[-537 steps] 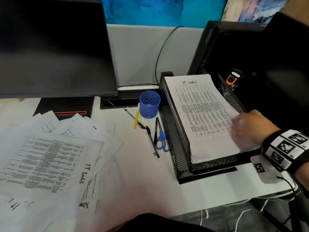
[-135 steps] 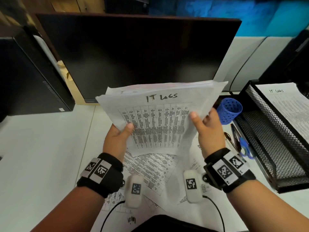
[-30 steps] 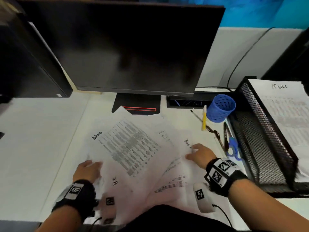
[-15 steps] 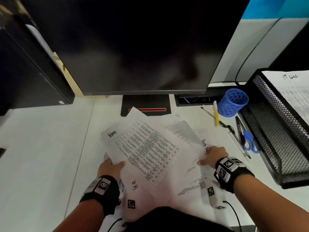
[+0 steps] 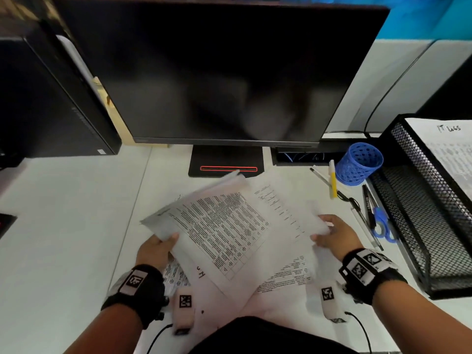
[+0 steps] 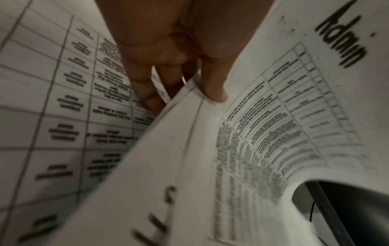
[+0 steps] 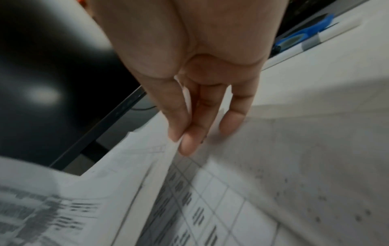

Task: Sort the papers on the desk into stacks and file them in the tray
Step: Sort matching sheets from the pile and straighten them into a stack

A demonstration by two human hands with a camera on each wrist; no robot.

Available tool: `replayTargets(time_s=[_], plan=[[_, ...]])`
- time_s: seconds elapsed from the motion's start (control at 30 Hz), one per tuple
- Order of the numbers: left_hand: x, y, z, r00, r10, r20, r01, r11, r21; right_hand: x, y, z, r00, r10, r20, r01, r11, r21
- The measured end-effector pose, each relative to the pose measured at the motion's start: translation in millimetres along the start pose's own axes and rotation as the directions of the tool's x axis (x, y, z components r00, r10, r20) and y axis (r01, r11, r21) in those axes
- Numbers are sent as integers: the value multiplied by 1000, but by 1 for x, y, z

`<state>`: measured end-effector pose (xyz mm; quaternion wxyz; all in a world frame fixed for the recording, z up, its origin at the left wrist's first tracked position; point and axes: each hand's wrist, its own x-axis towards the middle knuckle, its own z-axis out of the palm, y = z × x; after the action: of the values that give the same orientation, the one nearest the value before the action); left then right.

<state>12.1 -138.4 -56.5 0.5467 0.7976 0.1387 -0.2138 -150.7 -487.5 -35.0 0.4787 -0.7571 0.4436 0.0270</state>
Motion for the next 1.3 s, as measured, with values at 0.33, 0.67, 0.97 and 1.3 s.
replayTargets(time_s=[0.33,0.67,0.97,1.3], plan=[[-2,10,-13,987,-5,160,38,977,-209,11,-28,-31,1000,-8,9,8,1000,-3],[6,-3,3,979,-174,106,188,972,-142,-15,6,24,970,214,119,-226,969,98],[30,15,-8,992,-111,63,108,993,55,-16,-1,9,992,57,116,-57,998,-5],[25,61,-34,969,191,159,-188,982,-35,-6,-48,-40,990,-100,98,97,995,38]])
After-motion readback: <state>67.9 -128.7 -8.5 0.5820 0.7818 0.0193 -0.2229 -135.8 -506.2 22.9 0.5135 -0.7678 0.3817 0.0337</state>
